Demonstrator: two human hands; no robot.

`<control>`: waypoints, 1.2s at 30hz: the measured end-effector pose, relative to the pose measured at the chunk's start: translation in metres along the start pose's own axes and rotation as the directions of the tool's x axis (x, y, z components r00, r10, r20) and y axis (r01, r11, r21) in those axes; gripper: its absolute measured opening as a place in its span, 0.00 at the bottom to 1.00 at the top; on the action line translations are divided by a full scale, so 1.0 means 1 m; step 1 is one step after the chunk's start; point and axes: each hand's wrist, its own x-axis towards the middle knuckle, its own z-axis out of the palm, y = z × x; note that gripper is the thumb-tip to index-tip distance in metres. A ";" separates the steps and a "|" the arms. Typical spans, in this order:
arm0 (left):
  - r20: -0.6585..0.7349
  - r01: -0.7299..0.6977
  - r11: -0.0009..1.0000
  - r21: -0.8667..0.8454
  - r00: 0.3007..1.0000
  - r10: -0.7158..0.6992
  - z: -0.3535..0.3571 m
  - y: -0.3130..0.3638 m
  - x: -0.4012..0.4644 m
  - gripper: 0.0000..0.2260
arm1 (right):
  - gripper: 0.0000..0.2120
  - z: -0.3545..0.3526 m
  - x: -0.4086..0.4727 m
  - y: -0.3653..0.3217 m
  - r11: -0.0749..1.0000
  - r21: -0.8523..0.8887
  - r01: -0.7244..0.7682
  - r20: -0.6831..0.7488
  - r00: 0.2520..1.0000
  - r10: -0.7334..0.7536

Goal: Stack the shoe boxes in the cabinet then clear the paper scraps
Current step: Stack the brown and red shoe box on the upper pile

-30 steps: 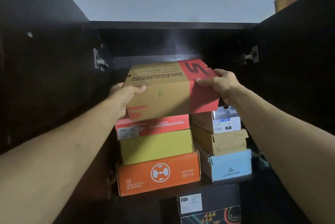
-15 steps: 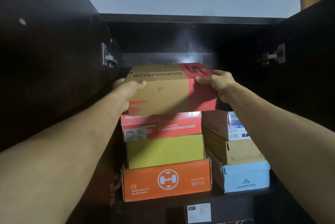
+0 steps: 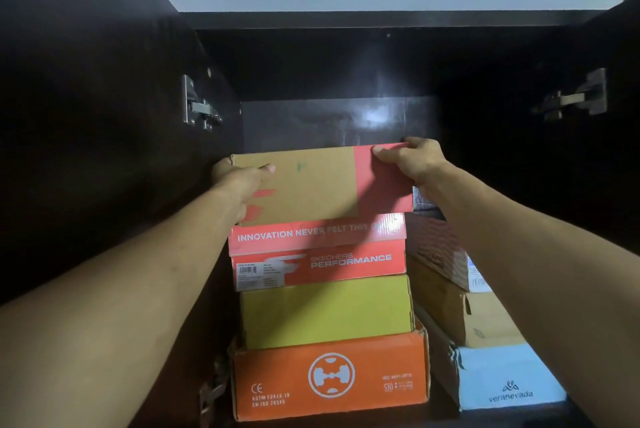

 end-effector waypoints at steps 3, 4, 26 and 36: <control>-0.049 -0.082 0.995 0.052 0.995 0.085 0.000 -0.012 0.006 0.18 | 0.23 0.001 0.003 0.011 0.997 -0.070 0.009 0.003 1.000 -0.008; -0.084 -0.135 0.983 0.122 0.986 0.146 0.000 -0.015 0.007 0.20 | 0.20 0.001 0.003 0.016 0.994 -0.104 0.017 0.002 1.000 -0.017; 0.269 -0.360 0.252 0.898 0.904 0.333 -0.004 -0.060 -0.037 0.38 | 0.33 0.006 -0.040 0.049 0.728 -0.684 0.035 -0.051 0.994 -0.096; 0.508 -0.651 0.348 0.674 0.751 0.421 0.042 -0.058 -0.124 0.22 | 0.24 -0.080 -0.113 0.046 0.631 -0.776 0.011 0.013 1.000 -0.001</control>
